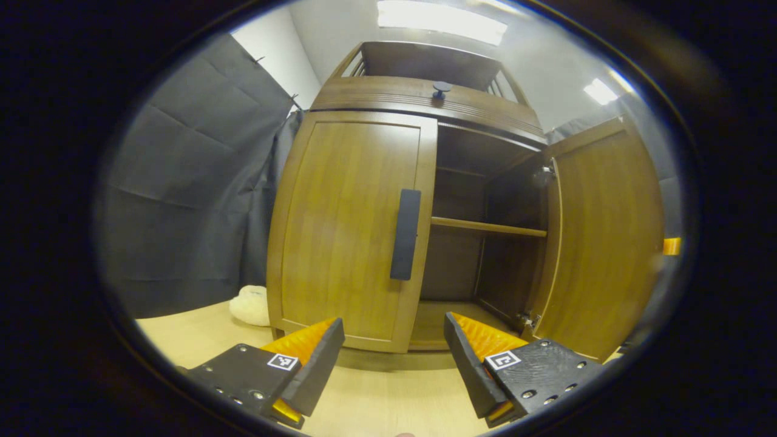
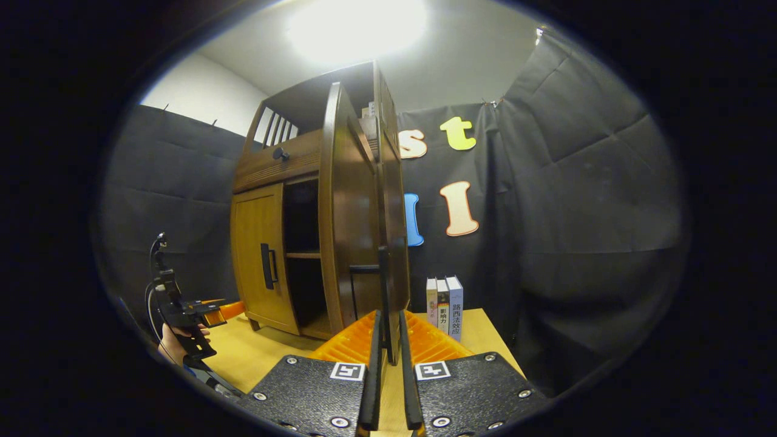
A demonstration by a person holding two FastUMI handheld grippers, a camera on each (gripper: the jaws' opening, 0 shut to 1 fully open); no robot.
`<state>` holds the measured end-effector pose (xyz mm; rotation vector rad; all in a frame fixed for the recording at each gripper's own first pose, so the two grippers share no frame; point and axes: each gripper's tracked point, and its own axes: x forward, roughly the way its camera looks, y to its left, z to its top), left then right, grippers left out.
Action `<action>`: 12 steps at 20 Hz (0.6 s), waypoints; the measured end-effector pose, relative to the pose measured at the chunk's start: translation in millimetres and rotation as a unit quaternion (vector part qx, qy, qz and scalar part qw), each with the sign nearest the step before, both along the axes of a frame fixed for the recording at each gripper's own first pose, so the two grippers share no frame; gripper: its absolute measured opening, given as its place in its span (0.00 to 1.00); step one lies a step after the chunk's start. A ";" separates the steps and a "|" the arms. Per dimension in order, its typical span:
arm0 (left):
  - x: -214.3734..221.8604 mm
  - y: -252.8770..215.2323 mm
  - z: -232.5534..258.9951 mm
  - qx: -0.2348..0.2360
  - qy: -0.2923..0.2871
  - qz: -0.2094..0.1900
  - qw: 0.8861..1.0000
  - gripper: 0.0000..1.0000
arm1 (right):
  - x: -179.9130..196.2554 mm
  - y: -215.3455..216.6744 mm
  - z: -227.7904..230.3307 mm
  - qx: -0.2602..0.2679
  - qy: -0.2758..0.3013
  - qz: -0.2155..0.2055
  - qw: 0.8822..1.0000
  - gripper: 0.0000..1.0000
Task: Open the right door of the double-door shoe cabinet with the right hand, and open the left door with the left hand.
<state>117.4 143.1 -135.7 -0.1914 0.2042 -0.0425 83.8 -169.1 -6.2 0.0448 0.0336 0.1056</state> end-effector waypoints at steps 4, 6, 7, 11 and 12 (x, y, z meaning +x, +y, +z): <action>5.1 12.4 16.0 0.012 -0.012 -0.005 1.000 0.95 | -15.4 27.8 18.8 -0.013 -0.018 -0.001 1.000 0.14; 9.6 18.7 28.6 0.025 -0.020 -0.011 0.999 0.99 | -17.0 54.2 27.0 -0.018 -0.023 0.014 0.999 0.16; 13.6 21.4 34.7 0.038 -0.023 -0.015 0.999 0.99 | -17.9 68.6 31.6 -0.019 -0.026 0.025 0.999 0.17; 33.3 30.9 53.7 0.068 -0.046 -0.019 0.996 0.99 | -5.6 120.3 36.1 -0.009 -0.027 0.067 0.997 0.44; 37.2 28.9 53.2 0.062 -0.046 -0.023 0.997 1.00 | 3.3 126.6 38.4 -0.008 -0.023 0.070 0.997 0.51</action>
